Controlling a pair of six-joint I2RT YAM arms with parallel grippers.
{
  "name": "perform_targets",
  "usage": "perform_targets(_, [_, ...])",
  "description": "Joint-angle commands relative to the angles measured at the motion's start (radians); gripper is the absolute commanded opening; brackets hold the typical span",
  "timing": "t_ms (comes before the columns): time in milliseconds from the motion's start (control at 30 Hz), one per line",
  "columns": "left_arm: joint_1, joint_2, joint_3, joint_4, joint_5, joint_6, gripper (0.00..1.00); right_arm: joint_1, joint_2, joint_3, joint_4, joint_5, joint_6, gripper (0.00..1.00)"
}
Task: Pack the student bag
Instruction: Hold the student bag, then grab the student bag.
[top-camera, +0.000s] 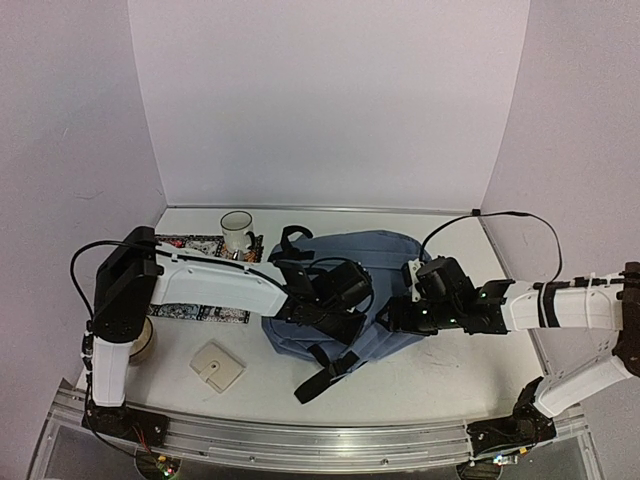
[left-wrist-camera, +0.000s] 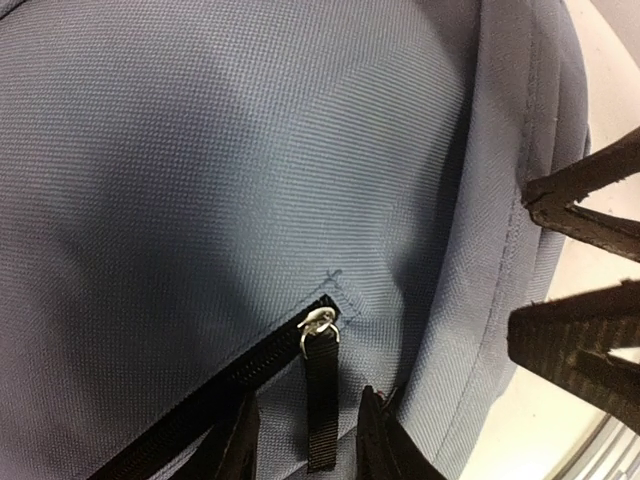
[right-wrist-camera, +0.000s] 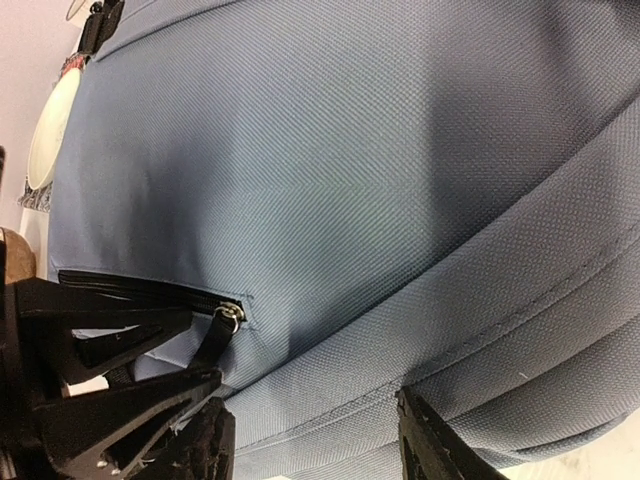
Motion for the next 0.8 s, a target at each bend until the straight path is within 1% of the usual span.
perform_targets(0, [-0.002,0.043,0.061,-0.042,-0.026,-0.003,0.31,0.003,0.001,-0.001,-0.006,0.008,0.008,0.56])
perform_targets(100, [-0.008,0.062,0.067,-0.040,0.002,-0.013,0.28,0.003,0.006,0.004,-0.007,0.010,0.014,0.57])
perform_targets(167, [-0.012,0.077,0.072,-0.040,0.006,-0.022,0.24,0.003,0.015,0.008,-0.007,0.021,0.017,0.58])
perform_targets(267, [-0.013,0.090,0.072,-0.041,-0.003,-0.033,0.13,0.003,0.038,0.026,-0.007,0.020,0.011,0.60])
perform_targets(333, [-0.013,0.079,0.064,-0.041,-0.004,-0.039,0.03,0.003,0.056,0.044,-0.006,0.017,0.004,0.61])
perform_targets(367, [-0.013,0.066,0.057,-0.040,-0.004,-0.044,0.00,0.003,0.065,0.050,-0.005,0.016,0.001,0.62])
perform_targets(567, [-0.013,-0.060,-0.029,-0.040,-0.054,-0.069,0.00,0.003,0.116,0.066,-0.004,0.052,0.000,0.66])
perform_targets(767, [-0.011,-0.135,-0.132,-0.047,-0.072,-0.107,0.00,-0.014,0.177,0.041,-0.007,0.100,0.043,0.69])
